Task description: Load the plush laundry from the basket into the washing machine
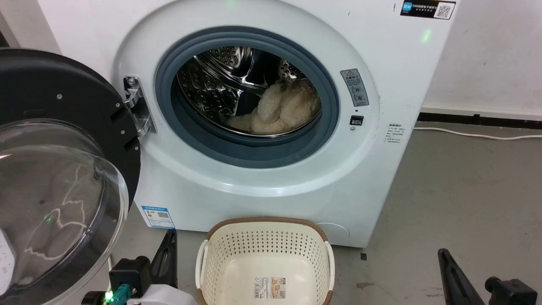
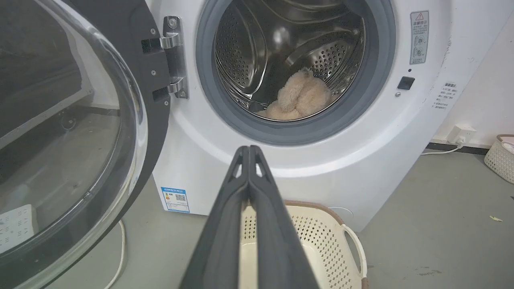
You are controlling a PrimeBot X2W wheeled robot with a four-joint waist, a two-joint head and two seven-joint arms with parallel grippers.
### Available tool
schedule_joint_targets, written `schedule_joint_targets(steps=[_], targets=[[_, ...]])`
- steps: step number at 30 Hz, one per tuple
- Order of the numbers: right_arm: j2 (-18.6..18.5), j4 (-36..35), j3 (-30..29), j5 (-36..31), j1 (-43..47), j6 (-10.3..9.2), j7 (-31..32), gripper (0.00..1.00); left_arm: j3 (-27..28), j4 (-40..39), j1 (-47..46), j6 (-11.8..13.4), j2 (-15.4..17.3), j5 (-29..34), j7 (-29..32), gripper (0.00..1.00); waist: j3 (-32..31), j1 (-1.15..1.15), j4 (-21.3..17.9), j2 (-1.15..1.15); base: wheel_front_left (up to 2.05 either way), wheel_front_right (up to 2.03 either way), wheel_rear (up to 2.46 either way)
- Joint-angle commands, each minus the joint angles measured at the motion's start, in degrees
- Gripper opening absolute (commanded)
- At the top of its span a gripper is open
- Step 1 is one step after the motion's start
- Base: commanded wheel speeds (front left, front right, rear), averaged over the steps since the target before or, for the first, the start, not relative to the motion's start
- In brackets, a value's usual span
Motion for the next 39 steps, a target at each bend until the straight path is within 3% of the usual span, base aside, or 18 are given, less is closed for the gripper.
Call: schedule_joint_targets(steps=[1,39], targets=[[-0.01,-0.32,0.18,-0.53,-1.16,0.01,0.31,0.0,0.39,-0.37,-0.39,-0.18,-0.24,0.55,0.32,0.0,0.03,0.0,-0.04,0.0,0.0,0.0,0.0],[-0.02,-1.37,1.25,-3.87,-4.02,0.02,3.33,0.0,3.65,-1.49,-1.22,-1.93,-2.34,5.48,2.61,0.0,0.85,-0.01,-0.92,0.0,0.0,0.0,0.0]])
